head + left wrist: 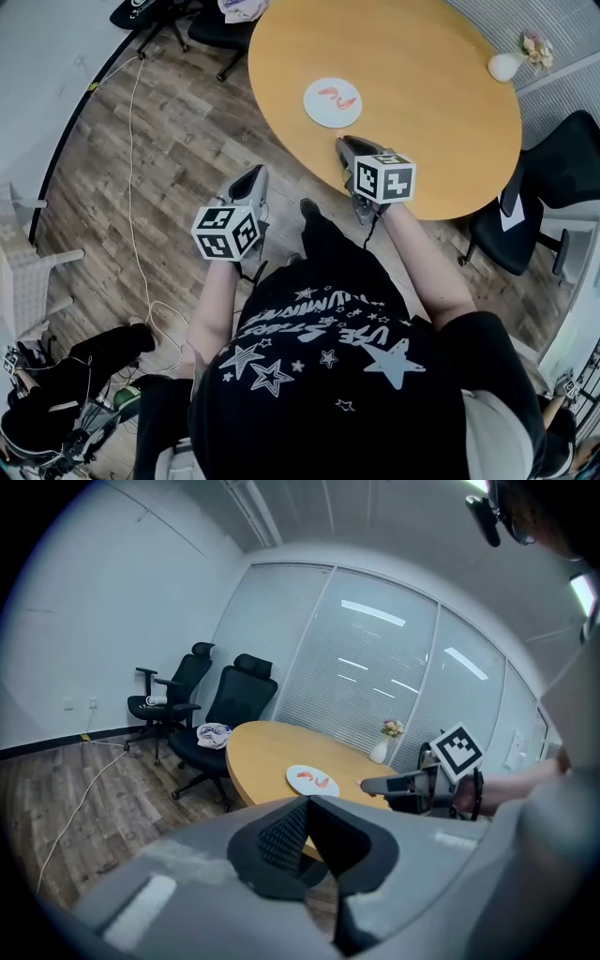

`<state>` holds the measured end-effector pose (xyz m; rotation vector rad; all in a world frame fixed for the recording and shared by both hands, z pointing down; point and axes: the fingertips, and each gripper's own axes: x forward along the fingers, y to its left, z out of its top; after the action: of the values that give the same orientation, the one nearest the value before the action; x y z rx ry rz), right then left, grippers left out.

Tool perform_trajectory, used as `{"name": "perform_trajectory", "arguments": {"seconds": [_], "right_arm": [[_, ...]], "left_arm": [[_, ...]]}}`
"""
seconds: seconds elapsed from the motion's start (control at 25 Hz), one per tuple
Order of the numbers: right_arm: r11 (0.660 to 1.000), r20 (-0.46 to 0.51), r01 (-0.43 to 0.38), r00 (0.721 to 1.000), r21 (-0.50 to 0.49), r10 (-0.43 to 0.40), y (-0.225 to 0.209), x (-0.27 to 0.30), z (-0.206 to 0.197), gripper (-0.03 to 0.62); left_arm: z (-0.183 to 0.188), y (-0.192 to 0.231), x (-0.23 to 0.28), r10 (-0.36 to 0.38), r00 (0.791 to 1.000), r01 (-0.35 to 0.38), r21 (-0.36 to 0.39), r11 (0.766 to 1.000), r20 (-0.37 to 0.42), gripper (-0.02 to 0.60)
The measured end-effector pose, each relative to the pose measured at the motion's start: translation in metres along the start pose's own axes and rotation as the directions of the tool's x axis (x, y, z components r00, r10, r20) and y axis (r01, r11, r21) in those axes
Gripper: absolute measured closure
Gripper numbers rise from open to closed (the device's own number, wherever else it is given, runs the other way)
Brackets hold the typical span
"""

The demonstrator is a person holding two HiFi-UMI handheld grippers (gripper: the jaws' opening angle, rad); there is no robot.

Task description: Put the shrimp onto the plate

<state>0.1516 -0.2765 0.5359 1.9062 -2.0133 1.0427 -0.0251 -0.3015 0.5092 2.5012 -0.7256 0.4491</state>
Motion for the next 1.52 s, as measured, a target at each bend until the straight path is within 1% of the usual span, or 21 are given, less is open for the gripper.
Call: {"name": "perform_trajectory", "arguments": {"seconds": [0.36,0.92,1.28,1.52], "right_arm": [[0.999,-0.048,-0.017,0.999,-0.036,0.015,-0.023,0.042,0.024,0.536],[0.994,-0.145,-0.031,0.989,-0.103,0.016,-0.044,0.094,0.019,0.534],[0.996,-0.178,0.017,0.984,-0.087,-0.032,-0.055,0.112,0.013,0.534],[0.998,-0.202,0.040,0.978,-0.052,-0.050,-0.062,0.119,0.010,0.534]], "left_arm": [[0.028,0.013,0.051,-0.004,1.000,0.004,-0.009,1.000,-0.012,0.580],[0.039,0.031,0.102,0.003,0.998,-0.005,-0.033,0.999,-0.057,0.580],[0.037,0.039,0.115,0.008,0.996,-0.012,-0.045,0.999,-0.092,0.580],[0.037,0.043,0.122,0.011,0.994,-0.016,-0.047,0.999,-0.108,0.580]]}}
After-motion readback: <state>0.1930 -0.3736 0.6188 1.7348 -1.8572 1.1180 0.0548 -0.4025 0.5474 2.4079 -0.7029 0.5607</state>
